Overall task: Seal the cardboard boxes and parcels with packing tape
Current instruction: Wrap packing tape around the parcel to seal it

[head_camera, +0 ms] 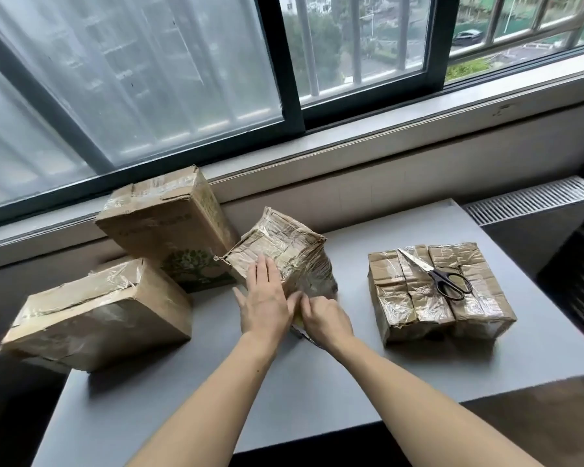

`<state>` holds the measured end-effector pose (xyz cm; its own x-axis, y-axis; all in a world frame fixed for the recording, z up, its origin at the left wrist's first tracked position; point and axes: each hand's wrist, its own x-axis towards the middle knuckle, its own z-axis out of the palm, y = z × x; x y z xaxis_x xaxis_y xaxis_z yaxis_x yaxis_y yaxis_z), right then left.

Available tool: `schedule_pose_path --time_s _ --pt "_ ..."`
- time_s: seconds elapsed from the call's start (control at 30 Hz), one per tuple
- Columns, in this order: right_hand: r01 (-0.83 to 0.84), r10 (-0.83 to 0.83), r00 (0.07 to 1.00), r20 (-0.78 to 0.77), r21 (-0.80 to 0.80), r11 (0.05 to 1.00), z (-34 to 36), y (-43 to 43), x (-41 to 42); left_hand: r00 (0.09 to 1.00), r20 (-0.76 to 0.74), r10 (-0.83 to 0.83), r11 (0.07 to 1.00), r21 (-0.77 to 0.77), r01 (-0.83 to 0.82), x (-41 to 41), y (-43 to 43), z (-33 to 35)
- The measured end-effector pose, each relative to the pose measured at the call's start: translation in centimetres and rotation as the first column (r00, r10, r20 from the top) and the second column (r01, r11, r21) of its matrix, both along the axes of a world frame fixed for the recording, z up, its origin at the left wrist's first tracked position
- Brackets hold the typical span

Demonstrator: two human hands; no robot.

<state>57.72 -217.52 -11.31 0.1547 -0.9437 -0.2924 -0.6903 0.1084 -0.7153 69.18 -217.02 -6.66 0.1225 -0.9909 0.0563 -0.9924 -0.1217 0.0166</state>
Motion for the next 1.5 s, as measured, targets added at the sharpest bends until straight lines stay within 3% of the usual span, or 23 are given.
schedule_pose_path --time_s 0.07,0.23,0.4,0.6,0.67,0.73,0.87,1.0,1.13,1.23,1.33,1.5 --pt "0.042 -0.041 0.998 0.037 -0.024 0.999 0.7 -0.6 0.0 0.997 -0.069 -0.025 0.999 -0.030 0.023 0.1 -0.4 -0.2" --pt "0.148 -0.138 0.974 0.181 -0.042 0.988 1.3 -1.7 -1.0 0.998 0.059 0.006 0.999 -0.034 -0.004 0.4 -1.5 0.3" --pt "0.154 -0.119 0.931 0.346 -0.074 0.985 2.2 -1.1 -1.2 0.998 0.056 0.010 0.992 -0.123 -0.003 1.4 -2.7 2.3" --pt "0.163 -0.087 0.905 0.417 -0.151 0.975 6.7 -2.9 -0.6 0.984 0.059 0.167 0.984 -0.063 -0.164 2.4 -3.5 5.4" --pt "0.149 -0.054 0.902 0.427 -0.192 0.970 8.3 -3.5 -0.4 0.970 -0.019 0.243 0.969 -0.039 -0.244 2.7 -3.5 6.4" --pt "0.110 -0.002 0.913 0.407 -0.241 0.964 9.3 -4.0 0.0 0.918 -0.196 0.345 0.937 0.019 -0.349 3.6 -3.6 7.1" --pt "0.110 0.014 0.897 0.442 -0.254 0.961 10.3 -5.0 1.2 0.704 -0.496 0.508 0.855 0.191 -0.482 5.7 -3.0 6.1" --pt "-0.011 0.099 0.916 0.389 -0.223 0.975 9.9 -5.5 2.9 0.482 -0.641 0.597 0.775 0.308 -0.551 7.1 -1.2 3.5" --pt "-0.101 0.120 0.894 0.431 -0.066 0.993 7.6 -5.2 4.7 0.295 -0.688 0.663 0.687 0.403 -0.605 9.6 0.7 -0.3" --pt "-0.187 0.113 0.857 0.502 0.099 0.977 5.7 -4.6 6.3 0.221 -0.719 0.660 0.661 0.414 -0.626 10.6 2.6 -1.3" --pt "-0.191 0.117 0.860 0.496 0.101 0.976 5.0 -4.4 8.5 0.167 -0.741 0.651 0.639 0.416 -0.647 11.6 3.0 -2.5" --pt "-0.327 0.342 0.937 0.072 -0.166 0.930 7.0 -4.6 9.9 0.188 -0.728 0.659 0.645 0.419 -0.640 12.9 2.2 -2.4"
